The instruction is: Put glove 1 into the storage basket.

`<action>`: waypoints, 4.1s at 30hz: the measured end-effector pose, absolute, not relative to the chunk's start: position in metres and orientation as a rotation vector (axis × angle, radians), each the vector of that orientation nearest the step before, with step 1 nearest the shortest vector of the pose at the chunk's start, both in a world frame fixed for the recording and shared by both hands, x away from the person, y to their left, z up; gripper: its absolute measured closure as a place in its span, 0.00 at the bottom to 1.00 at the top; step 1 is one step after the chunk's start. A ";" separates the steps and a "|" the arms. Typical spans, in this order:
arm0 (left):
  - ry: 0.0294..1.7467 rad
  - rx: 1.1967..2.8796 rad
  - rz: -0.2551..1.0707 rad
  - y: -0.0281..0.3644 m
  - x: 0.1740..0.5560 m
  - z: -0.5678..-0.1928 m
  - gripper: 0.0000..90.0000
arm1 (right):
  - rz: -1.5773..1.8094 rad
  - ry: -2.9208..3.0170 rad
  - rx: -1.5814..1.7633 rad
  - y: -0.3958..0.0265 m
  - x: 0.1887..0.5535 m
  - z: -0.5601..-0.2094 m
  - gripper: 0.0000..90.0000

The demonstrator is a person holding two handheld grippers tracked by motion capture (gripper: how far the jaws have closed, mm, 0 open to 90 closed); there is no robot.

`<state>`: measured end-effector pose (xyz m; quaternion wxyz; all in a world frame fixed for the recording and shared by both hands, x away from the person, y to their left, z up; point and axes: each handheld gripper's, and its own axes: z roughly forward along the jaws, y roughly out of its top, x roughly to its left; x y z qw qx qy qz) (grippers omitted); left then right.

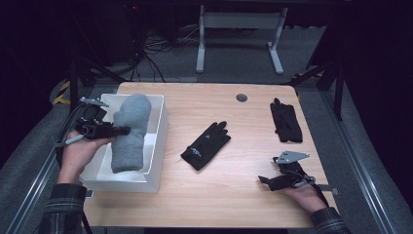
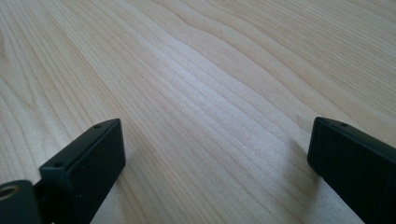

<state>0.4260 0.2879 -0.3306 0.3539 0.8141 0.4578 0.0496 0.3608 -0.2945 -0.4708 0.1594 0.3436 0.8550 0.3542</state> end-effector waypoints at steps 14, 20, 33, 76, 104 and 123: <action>1.271 2.191 0.083 0.275 0.450 -0.384 0.72 | 1.013 2.443 0.983 -0.295 0.361 -0.471 0.05; 1.308 2.204 0.097 0.273 0.461 -0.403 0.71 | 1.013 2.443 0.983 -0.295 0.361 -0.471 0.05; 1.398 2.149 0.219 0.275 0.463 -0.400 0.31 | 1.013 2.443 0.982 -0.295 0.361 -0.471 0.05; 0.936 2.121 0.238 0.121 0.395 -0.307 0.06 | 1.004 2.443 0.986 -0.294 0.360 -0.471 0.03; 0.801 2.281 0.207 0.053 0.349 -0.420 0.06 | 0.932 2.459 0.985 -0.297 0.367 -0.452 0.19; 0.827 2.318 0.208 0.070 0.341 -0.471 0.00 | 0.948 2.271 1.130 -0.330 0.431 -0.420 0.42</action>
